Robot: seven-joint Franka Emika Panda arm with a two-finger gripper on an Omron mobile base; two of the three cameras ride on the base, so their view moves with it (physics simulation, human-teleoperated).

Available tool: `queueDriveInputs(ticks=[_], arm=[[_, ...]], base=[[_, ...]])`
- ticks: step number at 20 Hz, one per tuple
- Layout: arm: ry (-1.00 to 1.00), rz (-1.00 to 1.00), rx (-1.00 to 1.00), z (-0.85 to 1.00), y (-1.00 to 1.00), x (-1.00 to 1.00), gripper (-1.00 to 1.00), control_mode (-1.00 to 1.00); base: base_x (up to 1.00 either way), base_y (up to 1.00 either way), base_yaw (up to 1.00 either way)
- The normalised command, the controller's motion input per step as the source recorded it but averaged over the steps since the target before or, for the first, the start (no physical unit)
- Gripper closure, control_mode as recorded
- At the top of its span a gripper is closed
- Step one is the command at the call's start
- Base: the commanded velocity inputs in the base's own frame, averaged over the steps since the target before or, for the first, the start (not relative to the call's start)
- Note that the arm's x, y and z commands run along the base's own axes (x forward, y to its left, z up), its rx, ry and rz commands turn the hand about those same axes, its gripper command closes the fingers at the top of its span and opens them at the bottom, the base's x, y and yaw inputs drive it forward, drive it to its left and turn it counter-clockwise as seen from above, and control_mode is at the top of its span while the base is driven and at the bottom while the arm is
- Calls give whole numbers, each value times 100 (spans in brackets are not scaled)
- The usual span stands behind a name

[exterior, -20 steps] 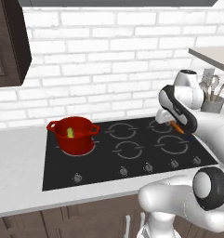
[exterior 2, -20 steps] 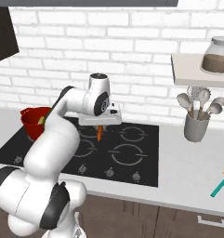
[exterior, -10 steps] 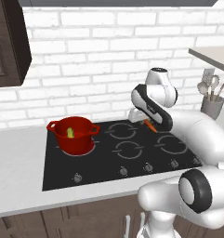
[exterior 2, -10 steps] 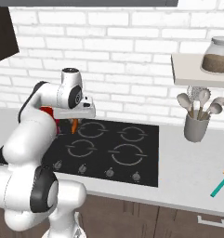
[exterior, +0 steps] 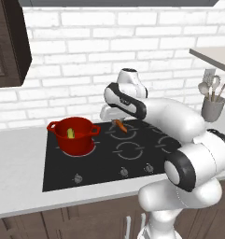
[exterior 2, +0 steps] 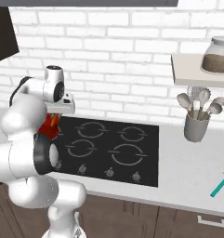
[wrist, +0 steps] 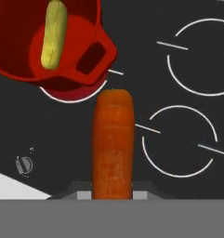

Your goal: Put the carrot and cucumber in the pot. Retrieve the spatula and lightly stir the vegetables in the pot.

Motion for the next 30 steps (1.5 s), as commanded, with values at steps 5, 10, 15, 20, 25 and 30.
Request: queueDriveInputs(ticks=[5, 10, 15, 20, 25, 30], arm=[[15, 0, 2, 0, 99, 59, 100, -100], [0, 0, -1, -8, 93, 47, 100, -100], [0, 0, 0, -28, 75, 43, 100, -100], [0, 0, 0, -45, 36, 43, 100, -100], [0, 0, 0, -44, 13, 12, 100, -100], [0, 0, 0, -44, 3, 5, 100, -100]], base=[[0, 0, 0], [0, 0, 0], [0, 0, 0], [0, 0, 0], [0, 0, 0], [0, 0, 0]])
